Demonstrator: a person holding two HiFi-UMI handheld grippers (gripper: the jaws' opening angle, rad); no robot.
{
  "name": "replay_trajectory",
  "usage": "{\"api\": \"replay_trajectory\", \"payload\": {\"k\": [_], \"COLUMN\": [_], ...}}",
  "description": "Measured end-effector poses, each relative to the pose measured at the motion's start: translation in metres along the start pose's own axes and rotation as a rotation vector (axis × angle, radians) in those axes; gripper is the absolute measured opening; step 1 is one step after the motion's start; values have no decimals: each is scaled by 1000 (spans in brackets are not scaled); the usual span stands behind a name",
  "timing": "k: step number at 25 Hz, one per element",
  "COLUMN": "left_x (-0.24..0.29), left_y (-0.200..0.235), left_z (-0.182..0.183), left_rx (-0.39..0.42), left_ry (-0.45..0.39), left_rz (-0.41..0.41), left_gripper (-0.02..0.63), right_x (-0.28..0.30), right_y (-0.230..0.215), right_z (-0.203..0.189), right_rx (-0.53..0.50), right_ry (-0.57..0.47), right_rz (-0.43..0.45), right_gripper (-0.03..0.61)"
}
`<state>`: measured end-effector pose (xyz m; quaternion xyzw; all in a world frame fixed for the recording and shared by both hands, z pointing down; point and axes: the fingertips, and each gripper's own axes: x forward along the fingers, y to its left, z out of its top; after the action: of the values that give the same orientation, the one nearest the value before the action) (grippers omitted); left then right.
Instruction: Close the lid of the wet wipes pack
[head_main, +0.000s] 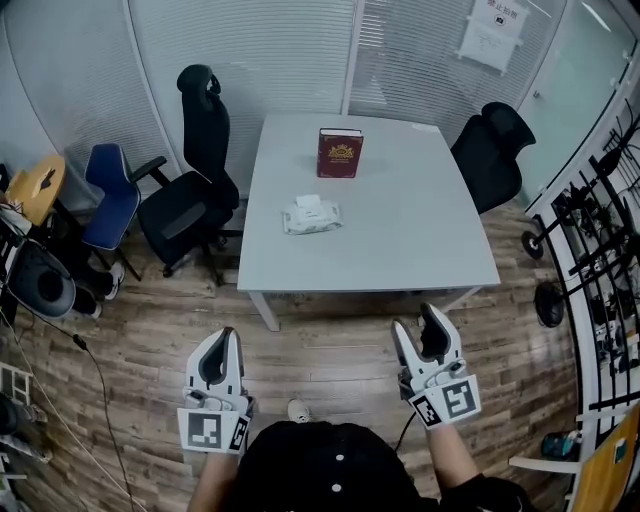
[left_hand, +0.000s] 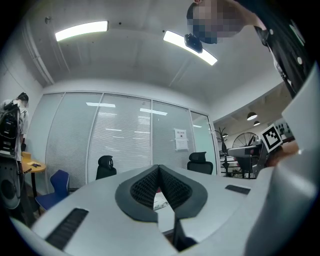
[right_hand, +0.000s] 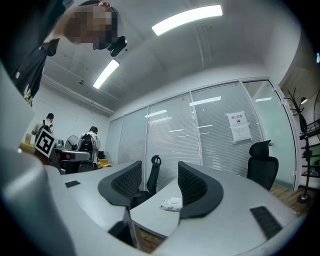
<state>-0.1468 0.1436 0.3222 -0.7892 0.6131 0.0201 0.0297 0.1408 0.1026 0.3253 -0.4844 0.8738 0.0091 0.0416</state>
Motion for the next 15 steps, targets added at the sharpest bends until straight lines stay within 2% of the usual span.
{"api": "replay_trajectory", "payload": {"k": [7,15], "left_x": [9,18], "left_y": [22,21], "left_z": [-3,-16], "left_rx": [0,-15], "left_ry": [2,34], "left_rz": [-8,-37], "left_gripper": [15,15], "right_x": [21,32], "right_y": [7,12], "right_z": [1,-15], "right_rx": [-4,13], "right_ry": [-7,31], "right_rz": [-16,-19], "right_gripper": [242,242]}}
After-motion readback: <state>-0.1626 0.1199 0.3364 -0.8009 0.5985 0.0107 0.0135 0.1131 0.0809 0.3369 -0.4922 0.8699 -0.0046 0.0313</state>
